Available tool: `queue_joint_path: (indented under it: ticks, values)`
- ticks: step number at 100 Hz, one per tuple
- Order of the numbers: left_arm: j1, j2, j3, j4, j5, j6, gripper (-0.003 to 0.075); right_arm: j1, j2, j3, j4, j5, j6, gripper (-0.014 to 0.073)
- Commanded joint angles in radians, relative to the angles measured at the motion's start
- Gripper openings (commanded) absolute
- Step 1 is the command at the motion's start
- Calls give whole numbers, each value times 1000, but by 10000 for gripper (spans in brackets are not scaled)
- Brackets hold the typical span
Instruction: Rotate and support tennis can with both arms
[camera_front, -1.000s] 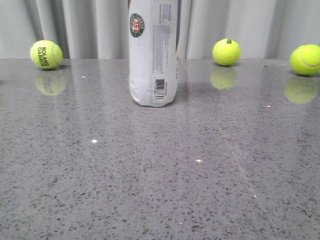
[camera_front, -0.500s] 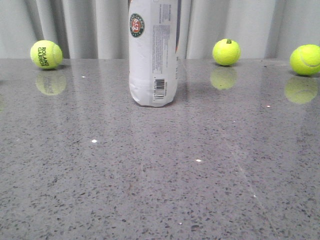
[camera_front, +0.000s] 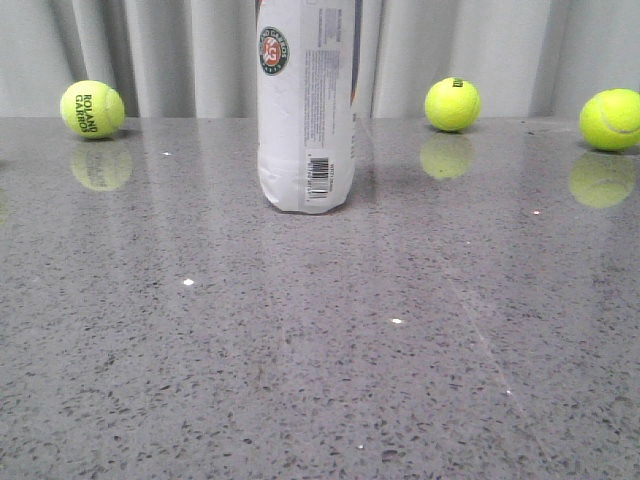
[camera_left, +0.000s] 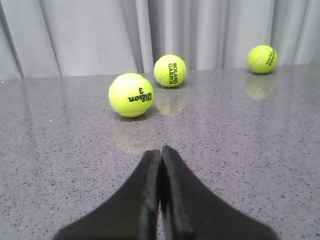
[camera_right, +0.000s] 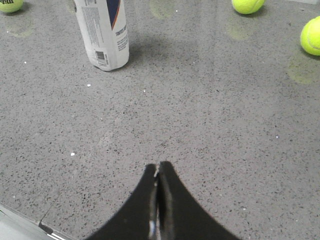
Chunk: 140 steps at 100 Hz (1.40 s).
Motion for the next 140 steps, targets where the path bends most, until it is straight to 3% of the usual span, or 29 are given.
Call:
queue_joint_path:
  ticks: [1, 17, 48, 90, 140]
  values:
    - [1, -34, 46, -8, -73, -9, -20, -5, 10, -22, -18, -69, 0, -67]
    - [1, -34, 46, -8, -73, -9, -20, -33, -26, 4, -19, -142, 0, -67]
    - [1, -34, 46, -8, -73, -9, -20, -243, -118, 263, -19, -609, 0, -67]
    - [1, -34, 46, -8, -73, -9, -20, -489, -204, 516, -40, -912, 0, -67]
    - [1, -34, 46, -8, -73, -9, -20, -513, -306, 673, -56, -926, 5, -67]
